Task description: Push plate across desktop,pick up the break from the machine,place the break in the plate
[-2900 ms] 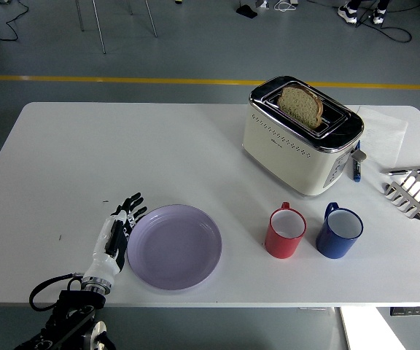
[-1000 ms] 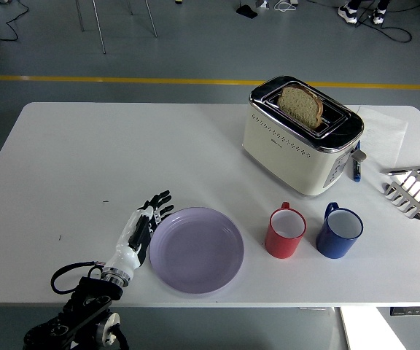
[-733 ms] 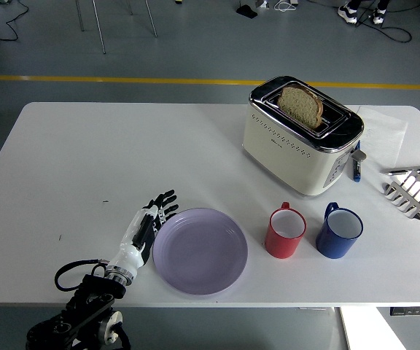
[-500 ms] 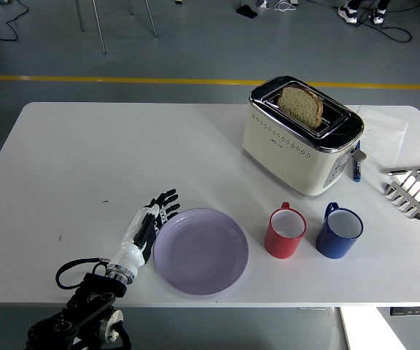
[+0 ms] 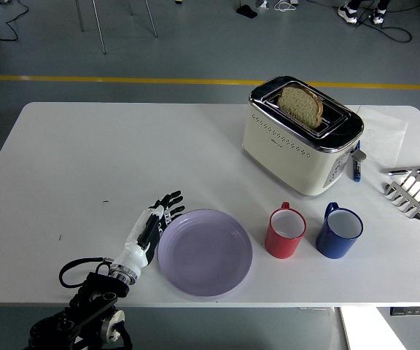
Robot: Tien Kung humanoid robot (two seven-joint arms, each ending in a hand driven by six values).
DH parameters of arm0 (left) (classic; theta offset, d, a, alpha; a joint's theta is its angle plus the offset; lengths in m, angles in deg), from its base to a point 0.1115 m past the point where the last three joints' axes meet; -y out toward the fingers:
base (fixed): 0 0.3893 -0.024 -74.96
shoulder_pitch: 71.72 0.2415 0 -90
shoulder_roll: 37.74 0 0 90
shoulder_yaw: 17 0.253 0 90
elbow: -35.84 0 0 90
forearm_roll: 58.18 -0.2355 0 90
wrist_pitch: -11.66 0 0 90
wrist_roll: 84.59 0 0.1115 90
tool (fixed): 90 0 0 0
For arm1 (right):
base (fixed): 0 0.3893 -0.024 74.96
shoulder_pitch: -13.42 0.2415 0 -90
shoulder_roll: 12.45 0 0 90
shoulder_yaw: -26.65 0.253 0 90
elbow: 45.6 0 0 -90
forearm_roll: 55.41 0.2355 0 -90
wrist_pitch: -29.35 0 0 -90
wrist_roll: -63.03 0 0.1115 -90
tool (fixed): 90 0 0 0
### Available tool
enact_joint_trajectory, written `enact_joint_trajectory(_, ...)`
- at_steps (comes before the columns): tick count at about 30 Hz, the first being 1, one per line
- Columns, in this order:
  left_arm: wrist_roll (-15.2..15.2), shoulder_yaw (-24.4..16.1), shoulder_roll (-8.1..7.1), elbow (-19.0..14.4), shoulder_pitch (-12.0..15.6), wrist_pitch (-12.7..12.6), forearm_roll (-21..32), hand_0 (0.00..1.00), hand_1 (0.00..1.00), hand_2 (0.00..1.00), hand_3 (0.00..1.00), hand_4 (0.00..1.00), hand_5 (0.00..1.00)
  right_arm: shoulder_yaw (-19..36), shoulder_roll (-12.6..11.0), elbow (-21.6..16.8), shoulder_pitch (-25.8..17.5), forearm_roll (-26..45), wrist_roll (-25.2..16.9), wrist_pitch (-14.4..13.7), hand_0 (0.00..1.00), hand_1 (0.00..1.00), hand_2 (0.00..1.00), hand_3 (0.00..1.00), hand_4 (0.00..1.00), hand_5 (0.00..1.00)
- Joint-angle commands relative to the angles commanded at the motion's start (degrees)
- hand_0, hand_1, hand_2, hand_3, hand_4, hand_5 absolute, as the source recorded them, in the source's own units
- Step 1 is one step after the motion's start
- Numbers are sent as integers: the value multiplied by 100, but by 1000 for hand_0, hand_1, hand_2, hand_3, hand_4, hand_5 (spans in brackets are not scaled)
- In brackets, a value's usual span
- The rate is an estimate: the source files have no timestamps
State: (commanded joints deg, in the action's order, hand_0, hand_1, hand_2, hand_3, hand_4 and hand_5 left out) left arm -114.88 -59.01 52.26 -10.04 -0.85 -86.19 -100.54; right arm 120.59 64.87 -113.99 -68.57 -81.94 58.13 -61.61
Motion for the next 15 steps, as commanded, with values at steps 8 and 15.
enact_joint_trajectory(8,-72,-727,0,-108,233,-289,-443,816,854,908,867,596,998,0,-18,-62,-12,-10,2,-9,702,641,655,627,491,503)
enact_joint_trajectory(15,-37,-2084,0,-501,668,-461,-989,796,842,898,859,599,998,-84,-105,-211,53,-334,-4,-136,704,643,653,625,491,503)
